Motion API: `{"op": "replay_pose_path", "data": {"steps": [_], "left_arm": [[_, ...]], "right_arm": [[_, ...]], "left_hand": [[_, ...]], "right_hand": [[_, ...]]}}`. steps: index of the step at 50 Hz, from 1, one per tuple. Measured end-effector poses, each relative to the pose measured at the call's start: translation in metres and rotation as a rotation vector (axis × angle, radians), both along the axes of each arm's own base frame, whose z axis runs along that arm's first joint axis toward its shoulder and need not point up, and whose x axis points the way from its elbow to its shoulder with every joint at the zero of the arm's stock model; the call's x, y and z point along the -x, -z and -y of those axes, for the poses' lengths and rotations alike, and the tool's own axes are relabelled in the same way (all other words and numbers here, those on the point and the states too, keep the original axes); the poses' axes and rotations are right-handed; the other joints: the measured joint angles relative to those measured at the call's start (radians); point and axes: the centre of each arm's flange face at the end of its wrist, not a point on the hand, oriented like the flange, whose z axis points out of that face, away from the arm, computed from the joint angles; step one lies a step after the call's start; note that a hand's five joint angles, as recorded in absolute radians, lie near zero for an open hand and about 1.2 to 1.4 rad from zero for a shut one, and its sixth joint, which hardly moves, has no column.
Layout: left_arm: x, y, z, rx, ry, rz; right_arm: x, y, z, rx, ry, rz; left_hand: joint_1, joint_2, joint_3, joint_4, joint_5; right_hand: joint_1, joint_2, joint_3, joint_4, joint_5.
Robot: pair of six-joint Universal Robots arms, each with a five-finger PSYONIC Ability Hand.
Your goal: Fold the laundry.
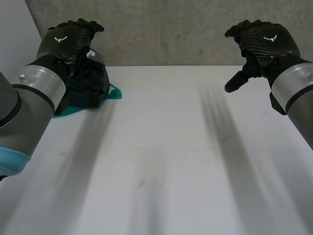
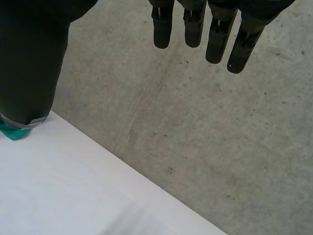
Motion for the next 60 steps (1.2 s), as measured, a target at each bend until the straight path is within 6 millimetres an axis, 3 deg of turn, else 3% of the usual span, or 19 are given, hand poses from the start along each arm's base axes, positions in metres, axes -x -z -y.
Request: {"op": "replay_pose_path", "data": {"steps": [5,11,15,17,25,35,47,53,60], "left_arm": [[0.0,0.009,0.013,0.002,-0.017,0.022],[-0.014,0.038,0.051,0.002,-0.094,0.176],[-0.03,0.063,0.084,0.008,-0.142,0.315],[-0.041,0.083,0.11,0.014,-0.156,0.392],[-0.065,0.146,0.182,0.02,-0.14,0.472],[-0.067,0.196,0.236,0.095,-0.054,0.483],[-0.063,0.21,0.261,0.185,-0.04,0.477],[-0.063,0.22,0.263,0.183,-0.041,0.477],[-0.066,0.213,0.262,0.182,-0.095,0.474]], "right_arm": [[-0.001,0.003,0.001,-0.017,-0.002,0.011],[-0.002,0.011,0.002,-0.042,-0.006,0.006],[-0.003,0.014,0.002,-0.05,-0.01,-0.002],[-0.004,0.017,0.003,-0.056,-0.013,-0.008],[-0.007,0.033,0.007,-0.095,-0.016,-0.029],[-0.009,0.043,0.011,-0.117,-0.016,-0.043],[-0.008,0.044,0.013,-0.11,-0.014,-0.06],[-0.008,0.047,0.015,-0.114,-0.012,-0.064],[-0.008,0.051,0.018,-0.125,-0.007,-0.068]], "left_hand": [[0.0,0.0,0.0,0.0,0.0],[0.0,0.0,0.0,0.0,0.0],[0.0,0.0,0.0,0.0,0.0],[0.0,0.0,0.0,0.0,0.0],[0.0,0.0,0.0,0.0,0.0],[0.006,0.008,0.007,0.008,0.007],[0.344,0.345,0.33,0.338,0.324],[0.87,0.888,0.881,0.882,0.858],[0.889,0.972,0.964,0.981,0.931]], "right_hand": [[0.0,0.0,0.0,0.0,0.0],[0.0,0.0,0.0,0.0,0.0],[0.0,0.0,0.0,0.0,0.0],[0.0,0.0,0.0,0.0,0.0],[0.0,0.0,0.0,0.0,0.0],[0.0,0.0,0.0,0.0,0.0],[0.0,0.0,0.0,0.0,0.0],[0.0,0.0,0.0,0.0,0.0],[0.0,0.0,0.0,0.0,0.0]]}}
